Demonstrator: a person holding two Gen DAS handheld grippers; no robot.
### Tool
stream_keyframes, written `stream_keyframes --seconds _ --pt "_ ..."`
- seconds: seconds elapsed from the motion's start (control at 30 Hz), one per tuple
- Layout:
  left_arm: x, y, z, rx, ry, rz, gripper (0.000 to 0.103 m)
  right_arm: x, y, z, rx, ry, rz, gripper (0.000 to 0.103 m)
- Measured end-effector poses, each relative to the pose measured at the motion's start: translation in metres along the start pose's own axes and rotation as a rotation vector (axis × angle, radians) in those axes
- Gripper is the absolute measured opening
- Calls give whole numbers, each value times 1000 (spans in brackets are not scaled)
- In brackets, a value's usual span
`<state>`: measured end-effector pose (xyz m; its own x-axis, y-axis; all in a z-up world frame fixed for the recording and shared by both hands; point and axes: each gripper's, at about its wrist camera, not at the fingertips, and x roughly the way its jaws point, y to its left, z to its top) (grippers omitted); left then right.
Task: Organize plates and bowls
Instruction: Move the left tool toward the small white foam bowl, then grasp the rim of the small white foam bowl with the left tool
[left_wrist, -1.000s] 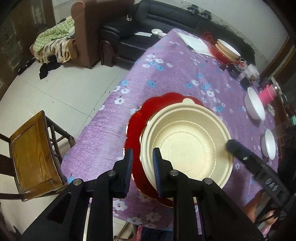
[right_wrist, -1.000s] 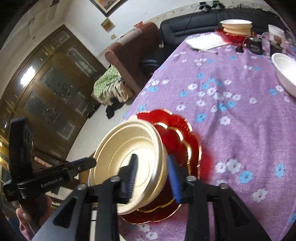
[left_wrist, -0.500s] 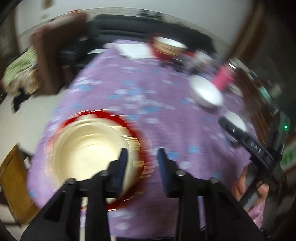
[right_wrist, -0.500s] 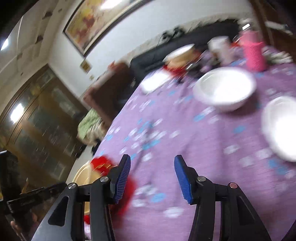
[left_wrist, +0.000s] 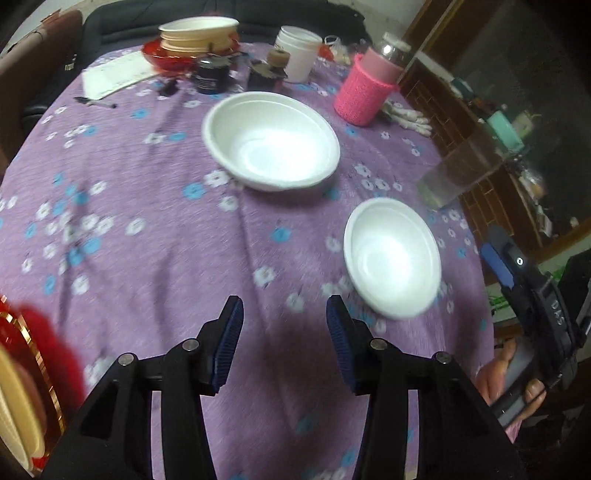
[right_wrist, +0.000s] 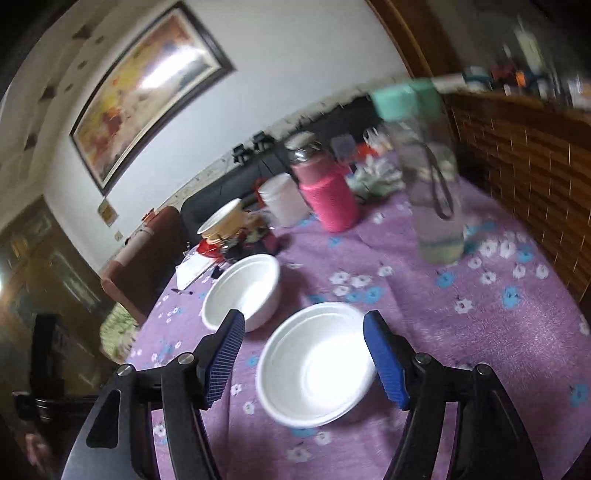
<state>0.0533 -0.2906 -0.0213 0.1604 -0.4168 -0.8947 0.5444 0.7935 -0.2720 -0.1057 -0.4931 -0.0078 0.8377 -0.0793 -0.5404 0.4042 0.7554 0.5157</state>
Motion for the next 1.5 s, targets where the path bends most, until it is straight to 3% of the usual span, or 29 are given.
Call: stream_keyframes --seconds 0.1,0.23,0.33,0.47,0.67,0.93,1.27,1.37,1.43,1.5 --pt "21 -11 12 -15 28 10 45 15 -32 11 98 32 18 70" --pt "33 -22 21 2 32 16 45 38 -54 2 149 93 31 70" --pt "40 -26 25 18 35 16 45 54 -67 -3 222 192 112 70" --pt "55 -30 36 15 61 -19 45 58 -77 -7 294 243 195 70" --pt "65 -37 40 23 81 -35 45 59 -82 -10 353 279 205 69" --pt "75 -45 36 24 102 -45 44 67 -79 -16 348 329 176 49" --pt "80 -53 32 30 104 -41 44 69 -79 -19 360 337 147 43" --pt "80 -54 30 35 101 -42 33 71 -79 -20 357 345 137 40" --pt "80 -55 30 34 105 -50 21 71 -78 -21 358 346 135 37" --pt "81 -57 29 43 100 -43 20 72 -78 -21 351 349 126 30"
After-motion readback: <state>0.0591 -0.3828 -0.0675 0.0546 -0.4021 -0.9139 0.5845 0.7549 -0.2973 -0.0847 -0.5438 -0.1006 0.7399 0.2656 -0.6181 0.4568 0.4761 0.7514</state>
